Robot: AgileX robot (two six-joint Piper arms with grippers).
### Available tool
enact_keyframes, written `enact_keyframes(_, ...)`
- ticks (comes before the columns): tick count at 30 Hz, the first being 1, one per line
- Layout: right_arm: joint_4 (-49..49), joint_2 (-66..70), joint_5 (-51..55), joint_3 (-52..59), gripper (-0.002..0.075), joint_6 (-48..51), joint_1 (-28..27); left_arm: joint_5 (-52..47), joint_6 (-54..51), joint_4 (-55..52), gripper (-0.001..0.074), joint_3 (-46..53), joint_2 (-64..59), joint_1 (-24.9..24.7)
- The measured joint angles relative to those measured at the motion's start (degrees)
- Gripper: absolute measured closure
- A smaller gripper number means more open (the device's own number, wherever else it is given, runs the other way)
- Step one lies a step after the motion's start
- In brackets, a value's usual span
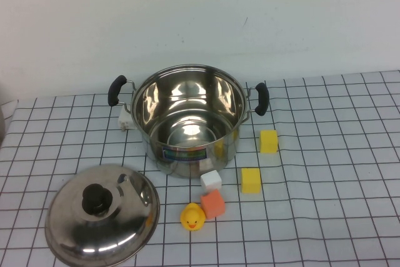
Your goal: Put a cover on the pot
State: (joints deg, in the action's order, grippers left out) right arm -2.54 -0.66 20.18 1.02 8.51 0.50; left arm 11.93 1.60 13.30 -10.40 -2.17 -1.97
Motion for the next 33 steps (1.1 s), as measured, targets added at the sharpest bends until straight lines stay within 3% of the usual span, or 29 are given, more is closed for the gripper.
enact_keyframes(6, 0.00, 0.00, 0.00, 0.00, 0.0717, 0.00, 0.00, -5.51, 2.71, 1.86, 0.0736, -9.66, -11.44, 0.00)
enact_keyframes(13, 0.00, 0.00, 0.00, 0.00, 0.0717, 0.00, 0.00, -3.25, 4.47, 2.20, 0.0736, -10.80, -28.03, 0.00)
enact_keyframes(19, 0.00, 0.00, 0.00, 0.00, 0.0717, 0.00, 0.00, 10.25, 8.25, 0.63, 0.0736, -10.80, -47.51, 0.00)
enact_keyframes(25, 0.00, 0.00, 0.00, 0.00, 0.0717, 0.00, 0.00, 30.13, 14.18, -15.04, 0.0736, -9.40, -61.50, 0.00)
enact_keyframes(33, 0.00, 0.00, 0.00, 0.00, 0.0717, 0.00, 0.00, 40.17, 16.59, -21.64, 0.0727, -7.28, -74.83, 0.00)
